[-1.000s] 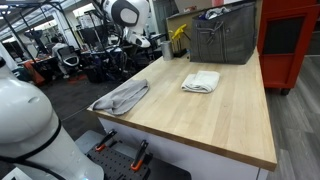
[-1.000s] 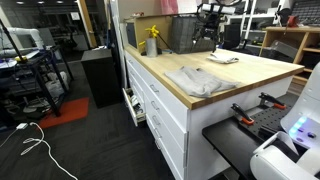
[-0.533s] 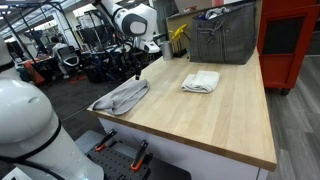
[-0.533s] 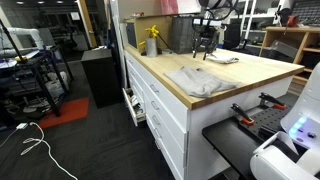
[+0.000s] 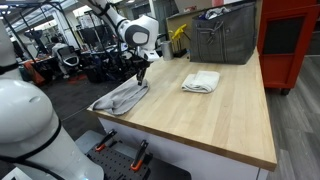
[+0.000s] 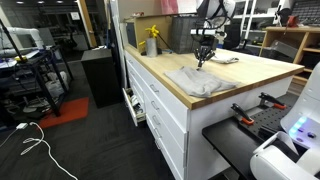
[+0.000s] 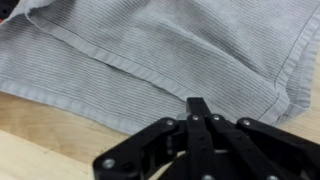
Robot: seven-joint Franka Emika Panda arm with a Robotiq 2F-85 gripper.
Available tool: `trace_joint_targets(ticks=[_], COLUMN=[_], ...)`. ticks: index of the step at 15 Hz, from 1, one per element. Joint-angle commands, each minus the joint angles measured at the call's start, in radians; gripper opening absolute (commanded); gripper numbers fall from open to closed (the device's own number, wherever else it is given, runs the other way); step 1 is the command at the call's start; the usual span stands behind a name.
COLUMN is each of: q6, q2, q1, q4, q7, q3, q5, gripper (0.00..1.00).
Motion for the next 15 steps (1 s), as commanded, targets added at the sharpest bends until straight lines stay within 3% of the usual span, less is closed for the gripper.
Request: trace_joint_targets(ticks=[1, 5, 12, 15], q6=[0.047, 0.073, 0.075, 0.066], q2=[0.041, 0.081, 0.115, 0.109], q1=[0.009, 0.017, 0.021, 0.013], q4=[-0.009, 0.009, 0.139, 0.170], q7=[0.066, 0.099, 0.219, 0.216], q3=[-0.018, -0.028, -0.069, -0.074], q5=[-0.031, -0.071, -0.278, -0.288], gripper=[0.00, 0.00, 0.00, 0.00])
